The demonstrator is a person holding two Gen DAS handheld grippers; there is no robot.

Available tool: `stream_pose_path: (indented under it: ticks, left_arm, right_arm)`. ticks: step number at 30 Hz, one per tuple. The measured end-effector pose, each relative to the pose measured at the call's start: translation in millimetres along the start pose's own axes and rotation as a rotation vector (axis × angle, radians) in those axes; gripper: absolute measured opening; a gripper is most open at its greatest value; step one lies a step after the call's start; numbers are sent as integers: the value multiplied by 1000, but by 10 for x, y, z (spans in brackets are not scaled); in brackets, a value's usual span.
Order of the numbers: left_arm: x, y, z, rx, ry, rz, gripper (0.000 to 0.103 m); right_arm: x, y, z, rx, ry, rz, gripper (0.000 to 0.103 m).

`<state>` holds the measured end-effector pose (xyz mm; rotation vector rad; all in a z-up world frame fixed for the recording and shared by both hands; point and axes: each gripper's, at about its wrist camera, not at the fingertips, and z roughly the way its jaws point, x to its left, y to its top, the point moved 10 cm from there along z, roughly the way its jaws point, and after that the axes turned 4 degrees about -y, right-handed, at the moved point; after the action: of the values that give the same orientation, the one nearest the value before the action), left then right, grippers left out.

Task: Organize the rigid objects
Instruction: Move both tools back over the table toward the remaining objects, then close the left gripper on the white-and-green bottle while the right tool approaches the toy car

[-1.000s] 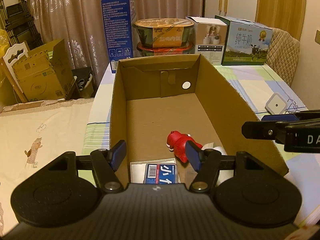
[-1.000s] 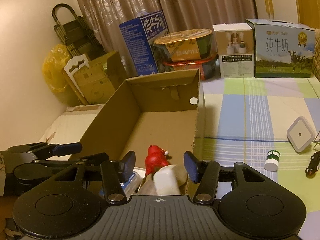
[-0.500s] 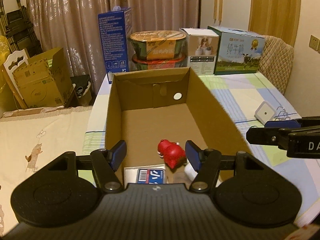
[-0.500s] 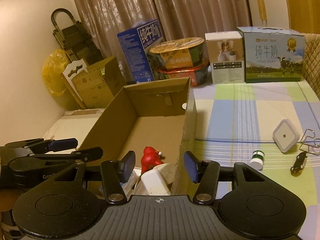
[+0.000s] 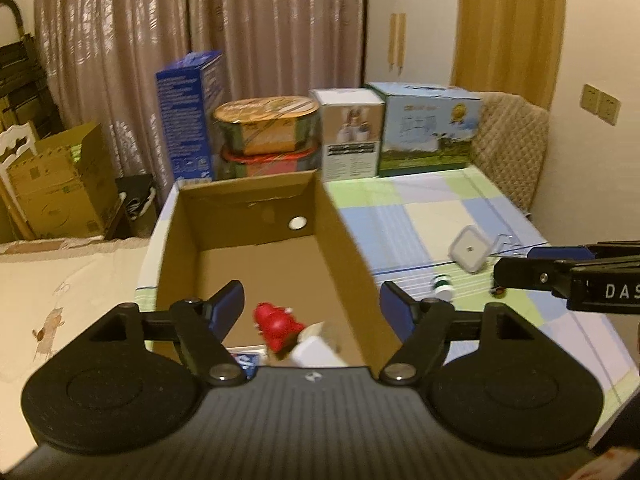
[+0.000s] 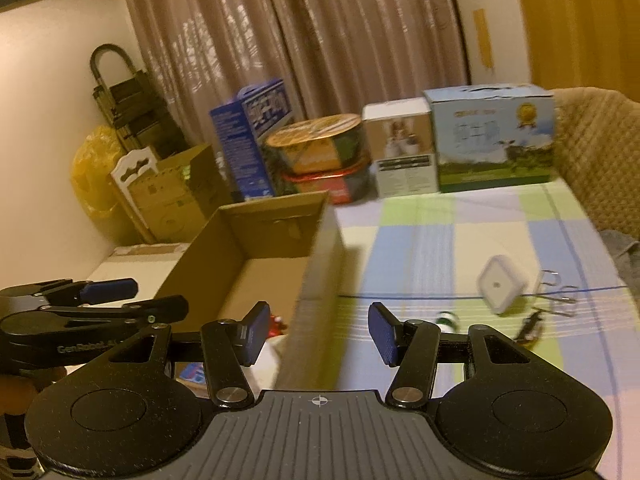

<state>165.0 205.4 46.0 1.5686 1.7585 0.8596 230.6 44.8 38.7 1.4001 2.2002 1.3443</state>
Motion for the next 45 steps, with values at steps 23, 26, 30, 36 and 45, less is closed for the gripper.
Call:
stream_pose_path:
  ticks: [23,26,30,36,45]
  left_arm:
    - [-1656,-53,356,-11,-163,72,102]
    - [-1745,-157,510,0,-168,68,102]
    - [-1806,-303,714,1,-156,83,102]
    - [-1897,-458,1028,-19,-122,134,102]
    - [-1915,-581,1585,-29,-87,129,102]
  right_arm:
    - [-1977,-388,-929,-36,-275,146,74]
    - [-2099,-487,-887,-27,-284,145,76]
    - [-2229,-605,-744,-9,-287,136,76]
    - [-2441,-738,-462,11,-284,127,77]
    - [-2711,-756,-9,32,-275,133,76]
